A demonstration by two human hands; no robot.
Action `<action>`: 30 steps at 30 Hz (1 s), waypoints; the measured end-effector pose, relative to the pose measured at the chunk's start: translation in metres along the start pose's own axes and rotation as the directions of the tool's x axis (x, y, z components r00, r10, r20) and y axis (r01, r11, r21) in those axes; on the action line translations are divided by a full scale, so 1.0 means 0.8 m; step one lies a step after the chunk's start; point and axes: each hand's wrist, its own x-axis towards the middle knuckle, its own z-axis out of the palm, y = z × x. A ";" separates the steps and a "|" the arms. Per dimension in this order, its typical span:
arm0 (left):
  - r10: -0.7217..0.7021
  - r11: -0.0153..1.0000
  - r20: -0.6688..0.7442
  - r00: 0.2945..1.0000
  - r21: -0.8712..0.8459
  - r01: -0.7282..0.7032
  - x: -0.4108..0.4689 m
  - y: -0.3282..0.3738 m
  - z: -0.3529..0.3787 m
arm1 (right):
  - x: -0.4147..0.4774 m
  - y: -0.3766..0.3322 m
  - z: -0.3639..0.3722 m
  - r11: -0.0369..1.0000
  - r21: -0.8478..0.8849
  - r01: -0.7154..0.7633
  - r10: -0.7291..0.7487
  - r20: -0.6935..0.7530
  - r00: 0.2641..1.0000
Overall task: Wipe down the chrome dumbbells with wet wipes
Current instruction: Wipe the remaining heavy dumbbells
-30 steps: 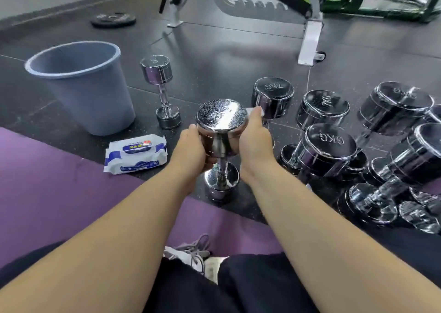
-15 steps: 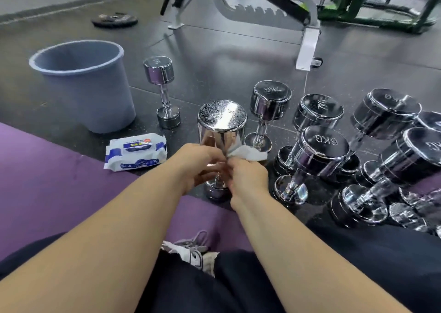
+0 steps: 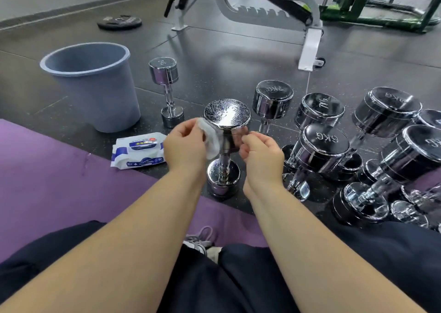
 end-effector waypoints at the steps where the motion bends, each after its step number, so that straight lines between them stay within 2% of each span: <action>1: -0.046 0.997 0.055 0.997 -0.055 0.049 -0.003 -0.002 0.003 | 0.005 -0.003 0.000 1.000 -0.002 0.014 -0.014 -0.011 1.000; 3: -0.084 0.992 0.159 0.984 -0.077 0.098 -0.007 -0.015 0.006 | 0.017 -0.007 0.000 1.000 -0.005 0.006 -0.006 -0.031 1.000; 4: -0.052 0.998 0.176 0.983 -0.029 0.058 -0.007 -0.022 0.007 | 0.022 -0.008 0.000 1.000 -0.002 -0.021 0.020 -0.037 0.999; 7: 0.097 0.973 0.117 0.988 0.196 -0.119 -0.015 -0.028 0.015 | 0.032 -0.003 0.003 0.997 -0.003 -0.082 0.082 -0.047 0.996; 9: 0.148 0.945 0.059 0.987 0.286 -0.159 -0.016 -0.020 0.027 | 0.029 0.002 0.006 0.996 0.007 -0.091 0.091 -0.008 0.996; 11: 0.108 0.972 0.033 0.994 0.208 -0.113 0.005 -0.012 0.034 | 0.028 0.005 0.011 0.996 0.025 -0.081 0.080 0.035 0.996; 13: -0.022 0.971 0.123 0.992 0.239 -0.008 0.044 -0.008 0.030 | 0.034 0.004 0.011 0.998 0.027 -0.062 0.060 0.051 0.997; 15: -0.173 0.922 0.309 0.935 0.386 0.043 0.078 -0.006 0.019 | 0.045 0.003 0.011 0.999 0.006 -0.054 0.053 0.053 0.997; 17: -0.260 0.928 0.478 0.839 0.363 0.081 0.095 -0.007 0.011 | 0.059 0.000 0.013 0.998 -0.006 -0.061 0.062 0.070 0.996; 20: -0.358 0.932 0.588 0.725 0.274 0.238 0.113 -0.008 0.018 | 0.093 -0.009 0.021 0.982 -0.074 -0.172 0.183 0.182 0.966; 22: -0.418 0.908 0.608 0.675 0.306 0.286 0.118 -0.007 0.029 | 0.111 -0.017 0.024 0.954 -0.160 -0.253 0.290 0.289 0.912; 24: -0.445 0.895 0.599 0.665 0.286 0.342 0.122 -0.010 0.041 | 0.126 -0.018 0.023 0.943 -0.197 -0.268 0.323 0.356 0.877; 26: -0.421 0.907 0.591 0.688 0.246 0.343 0.127 -0.016 0.045 | 0.129 -0.017 0.022 0.946 -0.201 -0.255 0.318 0.410 0.855; 28: -0.375 0.927 0.600 0.706 0.221 0.304 0.131 -0.013 0.039 | 0.122 -0.015 0.025 0.966 -0.155 -0.208 0.255 0.437 0.862; 30: -0.305 0.952 0.581 0.754 0.164 0.259 0.133 -0.004 0.031 | 0.119 -0.016 0.025 0.984 -0.106 -0.142 0.174 0.416 0.893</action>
